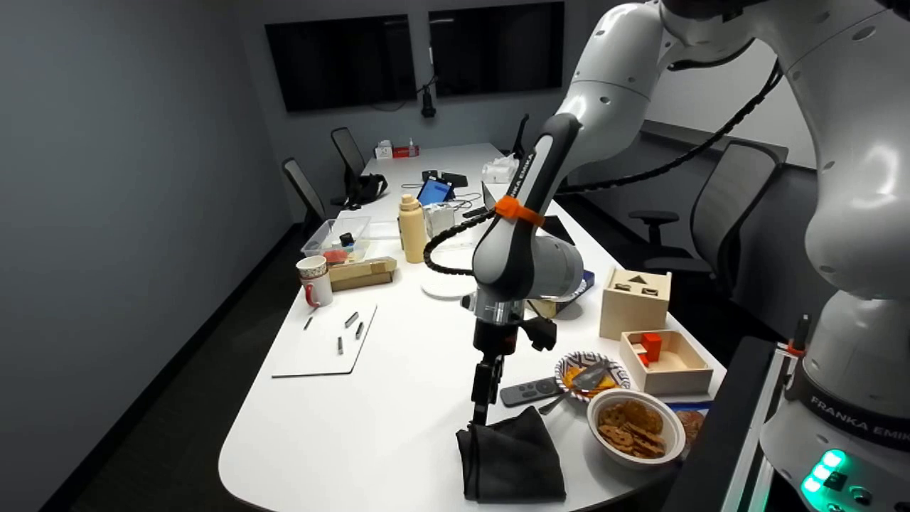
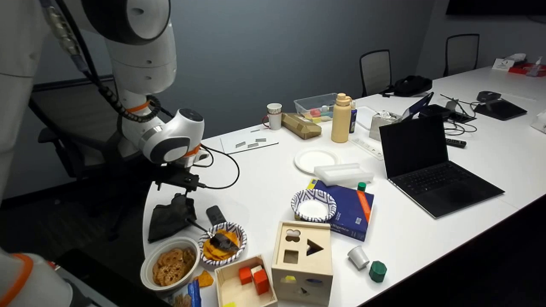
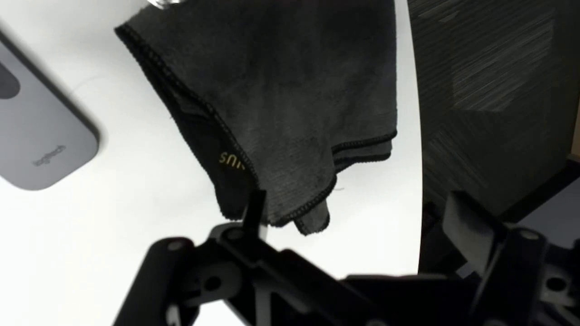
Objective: Use the dark grey towel to wipe the table.
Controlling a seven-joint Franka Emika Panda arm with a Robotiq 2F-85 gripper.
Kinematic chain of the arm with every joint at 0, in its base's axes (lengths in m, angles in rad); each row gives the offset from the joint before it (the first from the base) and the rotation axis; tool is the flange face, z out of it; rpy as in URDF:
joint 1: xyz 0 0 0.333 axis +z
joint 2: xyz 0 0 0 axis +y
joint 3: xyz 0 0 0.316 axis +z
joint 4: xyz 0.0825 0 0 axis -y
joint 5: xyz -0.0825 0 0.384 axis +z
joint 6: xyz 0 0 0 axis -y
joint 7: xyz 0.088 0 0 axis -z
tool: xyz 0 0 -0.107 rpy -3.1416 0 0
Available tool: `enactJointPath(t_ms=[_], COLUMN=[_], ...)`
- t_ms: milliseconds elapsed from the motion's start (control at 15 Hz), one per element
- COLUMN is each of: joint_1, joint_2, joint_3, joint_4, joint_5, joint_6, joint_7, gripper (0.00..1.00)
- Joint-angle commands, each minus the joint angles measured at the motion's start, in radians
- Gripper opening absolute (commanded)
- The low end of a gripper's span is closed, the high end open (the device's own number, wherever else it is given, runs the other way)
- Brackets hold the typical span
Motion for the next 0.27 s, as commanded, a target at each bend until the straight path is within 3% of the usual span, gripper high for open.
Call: enactJointPath(t_ms=[0,200], joint_1=[-0.064,-0.093], joint_2=[-0.195,-0.291], joint_3=[0.071,0.099], joint_4=[-0.093,-0.091], joint_5=[0.030,0.047], joint_6=[-0.022,-0.117], joint_7=[0.085,0.091], gripper=[1.00,1.00])
